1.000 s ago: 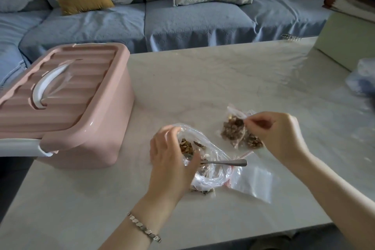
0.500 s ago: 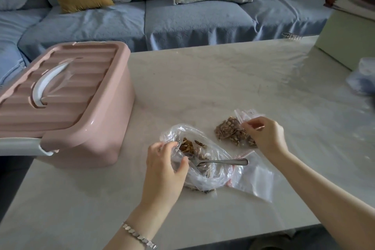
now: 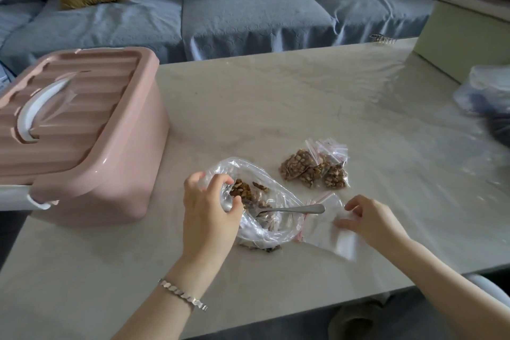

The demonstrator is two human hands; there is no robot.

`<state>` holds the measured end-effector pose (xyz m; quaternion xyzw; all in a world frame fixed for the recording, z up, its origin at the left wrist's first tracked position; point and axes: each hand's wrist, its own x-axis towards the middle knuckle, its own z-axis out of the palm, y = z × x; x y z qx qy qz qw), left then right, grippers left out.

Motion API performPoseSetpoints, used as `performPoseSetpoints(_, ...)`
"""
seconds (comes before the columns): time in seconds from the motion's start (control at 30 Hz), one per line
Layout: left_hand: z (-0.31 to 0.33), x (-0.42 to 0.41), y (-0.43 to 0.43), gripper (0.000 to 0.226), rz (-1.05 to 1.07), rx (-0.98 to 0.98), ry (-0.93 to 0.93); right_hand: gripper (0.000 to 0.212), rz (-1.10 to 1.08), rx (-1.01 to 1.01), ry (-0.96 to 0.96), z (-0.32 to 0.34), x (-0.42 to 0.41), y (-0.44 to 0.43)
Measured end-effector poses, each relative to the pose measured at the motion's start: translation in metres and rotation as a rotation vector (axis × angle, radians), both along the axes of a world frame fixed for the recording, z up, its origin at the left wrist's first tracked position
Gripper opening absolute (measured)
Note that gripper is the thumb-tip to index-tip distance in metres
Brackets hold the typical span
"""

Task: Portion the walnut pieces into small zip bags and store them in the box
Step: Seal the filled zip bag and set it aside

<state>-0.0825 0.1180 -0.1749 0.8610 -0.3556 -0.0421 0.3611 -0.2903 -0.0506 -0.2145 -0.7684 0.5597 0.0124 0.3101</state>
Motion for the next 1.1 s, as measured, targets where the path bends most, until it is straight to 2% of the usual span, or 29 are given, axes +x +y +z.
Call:
performPoseSetpoints(0.07, -0.002, -0.001, 0.002, 0.025, -0.017, 0.013, 0.011, 0.03, -0.058, 0.055, -0.073, 0.002, -0.003, -0.006)
performPoseSetpoints(0.2, -0.005, -0.001, 0.005, 0.028, -0.038, 0.016, 0.019, 0.011, -0.112, -0.005, -0.105, 0.011, -0.017, -0.014)
performPoseSetpoints(0.33, -0.003, -0.005, 0.004, 0.029, 0.016, 0.044, -0.041, 0.017, -0.071, -0.088, -0.064, 0.032, -0.03, -0.017)
performPoseSetpoints(0.4, 0.001, -0.01, 0.003, 0.032, 0.049, -0.016, -0.126, 0.018, -0.056, -0.143, -0.145, 0.049, -0.028, -0.013)
performPoseSetpoints(0.47, 0.009, -0.014, 0.002, 0.033, -0.059, -0.118, -0.178, 0.014, -0.043, -0.123, -0.283, 0.069, -0.019, -0.005)
performPoseSetpoints(0.5, 0.017, -0.017, 0.002, 0.036, -0.149, -0.151, -0.133, 0.013, -0.022, -0.068, -0.361, 0.078, -0.012, 0.001)
performPoseSetpoints(0.53, 0.026, -0.019, 0.002, 0.039, -0.237, -0.159, -0.007, 0.013, 0.007, 0.007, -0.436, 0.087, -0.003, 0.008)
performPoseSetpoints(0.6, 0.043, -0.024, 0.001, 0.044, -0.357, -0.12, 0.369, 0.016, 0.062, 0.151, -0.552, 0.101, 0.015, 0.025)
performPoseSetpoints(0.67, 0.052, -0.024, -0.001, 0.046, -0.378, -0.071, 0.614, 0.015, 0.073, 0.253, -0.623, 0.108, 0.031, 0.039)
performPoseSetpoints(0.7, 0.054, -0.023, -0.001, 0.043, -0.364, -0.078, 0.698, 0.015, 0.059, 0.298, -0.651, 0.108, 0.038, 0.045)
performPoseSetpoints(0.8, 0.056, -0.02, 0.002, 0.014, -0.247, -0.121, 0.919, 0.02, 0.022, 0.389, -0.65, 0.101, 0.053, 0.063)
performPoseSetpoints(0.83, 0.055, -0.018, 0.004, 0.017, -0.23, -0.142, 0.96, 0.022, 0.008, 0.402, -0.63, 0.097, 0.056, 0.069)
performPoseSetpoints(0.9, 0.051, -0.015, 0.01, 0.048, -0.284, -0.164, 0.982, 0.022, -0.043, 0.455, -0.634, 0.091, 0.062, 0.076)
performPoseSetpoints(0.97, 0.048, -0.013, 0.016, 0.075, -0.348, -0.113, 0.915, 0.016, -0.065, 0.532, -0.673, 0.089, 0.066, 0.081)
performPoseSetpoints(1.03, 0.044, -0.012, 0.02, 0.066, -0.321, -0.085, 0.852, 0.012, -0.072, 0.562, -0.68, 0.088, 0.069, 0.083)
performPoseSetpoints(1.1, 0.044, -0.014, 0.02, 0.041, -0.248, -0.115, 0.818, 0.012, -0.058, 0.575, -0.665, 0.089, 0.072, 0.086)
